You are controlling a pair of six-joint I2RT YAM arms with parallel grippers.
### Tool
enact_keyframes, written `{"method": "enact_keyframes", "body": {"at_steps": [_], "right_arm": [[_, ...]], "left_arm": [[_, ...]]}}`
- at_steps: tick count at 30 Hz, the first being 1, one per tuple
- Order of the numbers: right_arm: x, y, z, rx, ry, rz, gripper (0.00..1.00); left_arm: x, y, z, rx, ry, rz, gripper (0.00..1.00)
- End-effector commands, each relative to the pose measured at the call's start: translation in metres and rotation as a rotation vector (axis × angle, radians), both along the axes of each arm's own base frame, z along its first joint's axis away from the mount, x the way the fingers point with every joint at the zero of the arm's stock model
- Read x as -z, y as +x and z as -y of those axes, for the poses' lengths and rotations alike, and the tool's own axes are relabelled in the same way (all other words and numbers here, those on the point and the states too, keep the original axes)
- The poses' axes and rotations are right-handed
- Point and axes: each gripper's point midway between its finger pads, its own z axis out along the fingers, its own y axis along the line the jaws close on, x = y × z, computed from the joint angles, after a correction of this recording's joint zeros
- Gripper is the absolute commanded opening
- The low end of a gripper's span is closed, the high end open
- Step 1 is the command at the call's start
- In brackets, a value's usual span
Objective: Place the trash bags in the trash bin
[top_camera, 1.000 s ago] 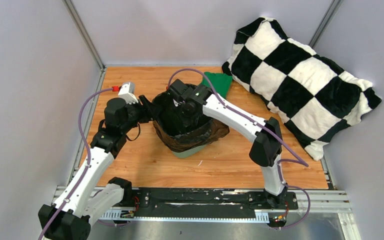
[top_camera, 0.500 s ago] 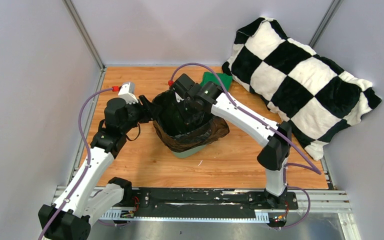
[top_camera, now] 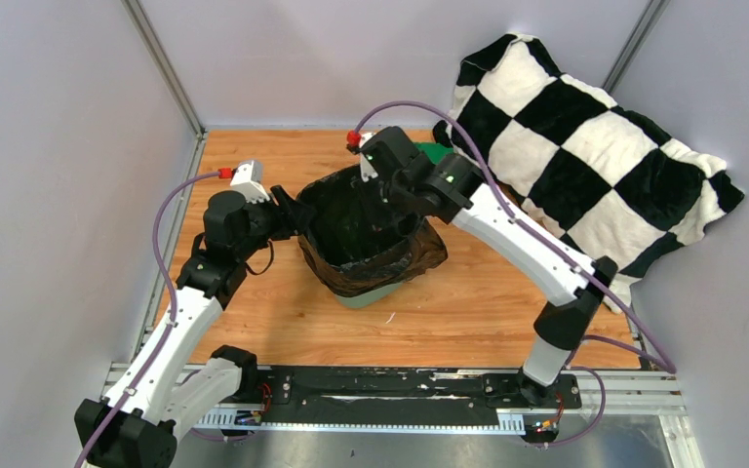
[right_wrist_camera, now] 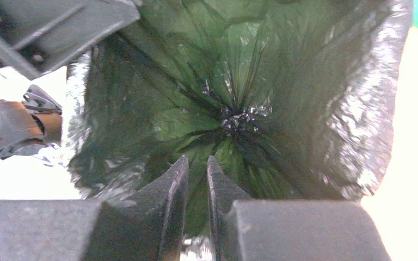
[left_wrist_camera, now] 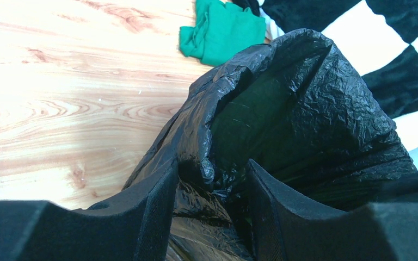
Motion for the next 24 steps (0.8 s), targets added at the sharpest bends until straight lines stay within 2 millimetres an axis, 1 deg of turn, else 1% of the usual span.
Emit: {"method": "enact_keyframes", "body": {"at_steps": [1,3,4,6,9,12,14,15,18,21,24], "right_arm": [[-0.045,0.002,0.021,0.066,0.090,0.113,0.26],[-0.057,0.003,0.038,0.115,0.097,0.169,0.35],[-0.060,0.005,0.049,0.152,0.091,0.196,0.43],[-0.068,0.005,0.074,0.223,0.096,0.237,0.50],[-0.050,0.007,0.111,0.325,0.085,0.222,0.54],[-0.026,0.009,0.138,0.388,0.104,0.169,0.55],[-0.018,0.008,0.141,0.362,0.132,0.161,0.56],[-0.018,0.006,0.139,0.336,0.149,0.168,0.58],[-0.029,0.007,0.130,0.275,0.191,0.210,0.64],[-0.041,0.019,0.127,0.249,0.170,0.267,0.68],[-0.040,0.034,0.119,0.211,0.114,0.284,0.70]], "left_arm": [[0.037,-0.012,-0.003,0.009,0.061,-0.106,0.50],[0.036,-0.012,-0.003,0.009,0.061,-0.103,0.50],[0.036,-0.012,-0.004,0.009,0.063,-0.103,0.51],[0.035,-0.013,-0.003,0.010,0.061,-0.103,0.51],[0.034,-0.013,-0.003,0.009,0.058,-0.100,0.52],[0.031,-0.013,-0.002,0.014,0.053,-0.096,0.52],[0.030,-0.013,-0.002,0.013,0.055,-0.097,0.52],[0.029,-0.012,-0.003,0.011,0.056,-0.097,0.52],[0.030,-0.013,-0.004,0.007,0.061,-0.096,0.53],[0.031,-0.013,-0.004,0.006,0.061,-0.100,0.53],[0.030,-0.013,-0.004,0.008,0.061,-0.099,0.53]]}}
